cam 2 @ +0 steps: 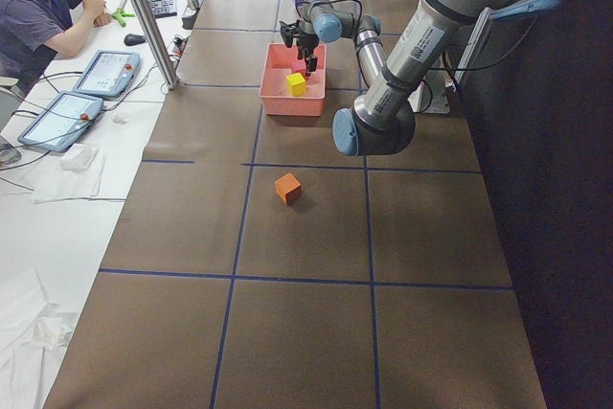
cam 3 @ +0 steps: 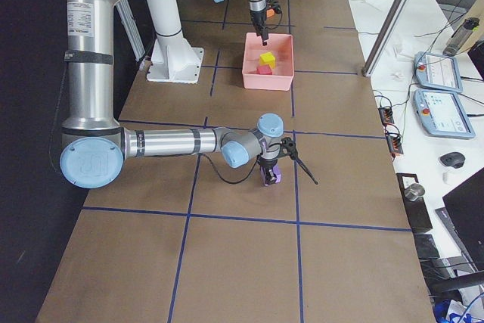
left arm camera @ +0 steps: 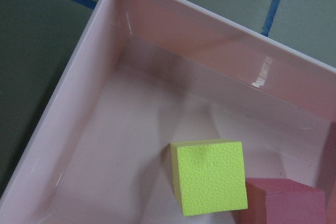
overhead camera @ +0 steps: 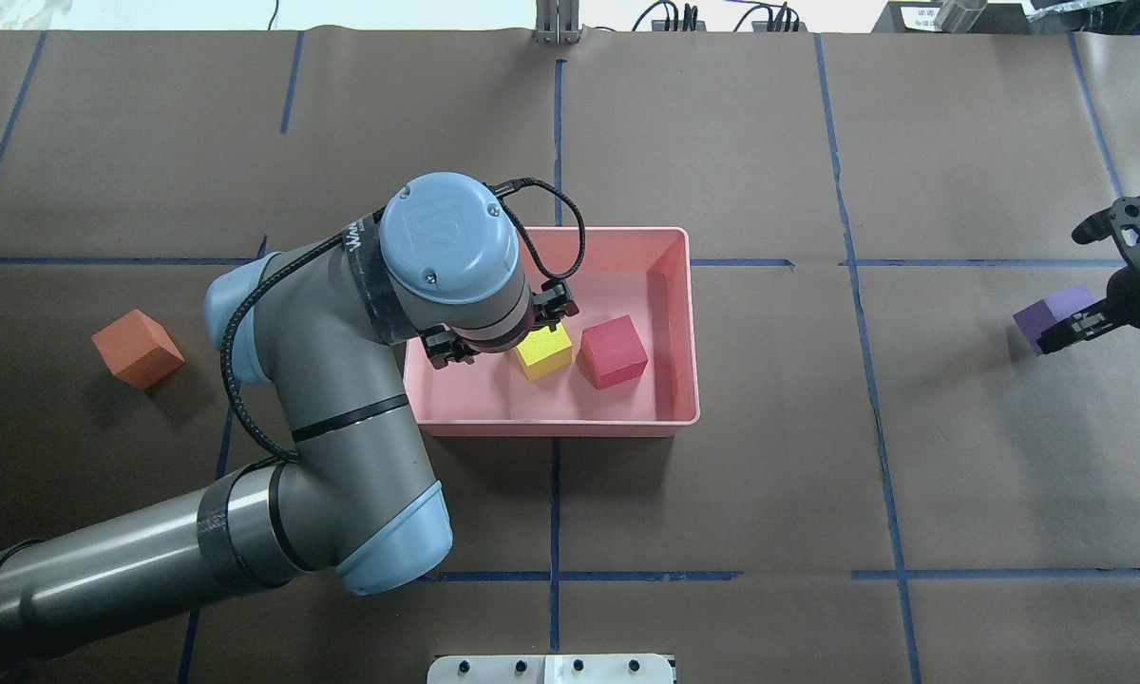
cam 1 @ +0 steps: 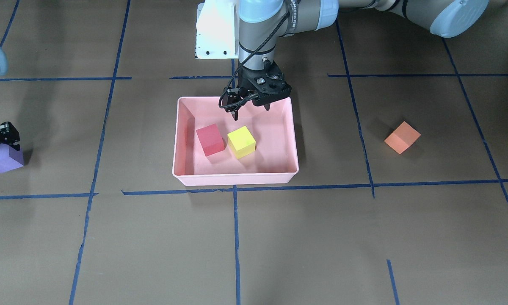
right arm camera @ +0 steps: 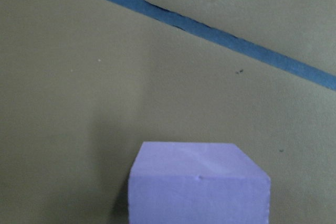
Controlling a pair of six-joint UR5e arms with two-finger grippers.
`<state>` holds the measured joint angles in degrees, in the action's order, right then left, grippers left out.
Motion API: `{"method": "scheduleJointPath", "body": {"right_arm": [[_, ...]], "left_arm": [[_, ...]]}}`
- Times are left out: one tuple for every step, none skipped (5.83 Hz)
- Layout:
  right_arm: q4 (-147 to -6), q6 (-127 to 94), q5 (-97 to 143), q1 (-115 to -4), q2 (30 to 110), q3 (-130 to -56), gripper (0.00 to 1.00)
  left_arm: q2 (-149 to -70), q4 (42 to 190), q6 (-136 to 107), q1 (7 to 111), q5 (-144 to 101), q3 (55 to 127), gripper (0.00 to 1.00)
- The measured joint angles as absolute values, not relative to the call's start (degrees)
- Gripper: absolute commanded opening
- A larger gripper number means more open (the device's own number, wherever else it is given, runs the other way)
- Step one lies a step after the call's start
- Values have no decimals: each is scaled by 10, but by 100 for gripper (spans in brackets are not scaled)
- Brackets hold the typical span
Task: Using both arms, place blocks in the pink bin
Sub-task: 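Grasp the purple cube with the right gripper while the left gripper hovers over the bin, then carry the purple cube toward the bin while the left gripper moves toward the orange cube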
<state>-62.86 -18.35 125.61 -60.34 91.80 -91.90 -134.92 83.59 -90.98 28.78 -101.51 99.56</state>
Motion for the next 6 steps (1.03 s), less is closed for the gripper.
{"method": "scheduleJointPath", "body": {"right_arm": [[-635,-188,1269,-604,905,-935,35],[-659,-198,1276,-604,882,-949,35],[-701,-221,1280,-603,848,-966,35],[-741,-248,1281,-598,813,-979,35],[-787,-281,1281,-585,769,-992,35],[-828,-318,1279,-567,721,-999,35]], "left_arm": [[-1316,835,-854,290,-1019,1030,100],[-1267,831,-776,296,-1028,1079,100],[-1227,826,-692,313,-1049,1116,100],[-1193,823,-611,343,-1078,1138,100],[-1155,824,-522,389,-1120,1151,100],[-1117,827,-433,439,-1159,1157,100]]}}
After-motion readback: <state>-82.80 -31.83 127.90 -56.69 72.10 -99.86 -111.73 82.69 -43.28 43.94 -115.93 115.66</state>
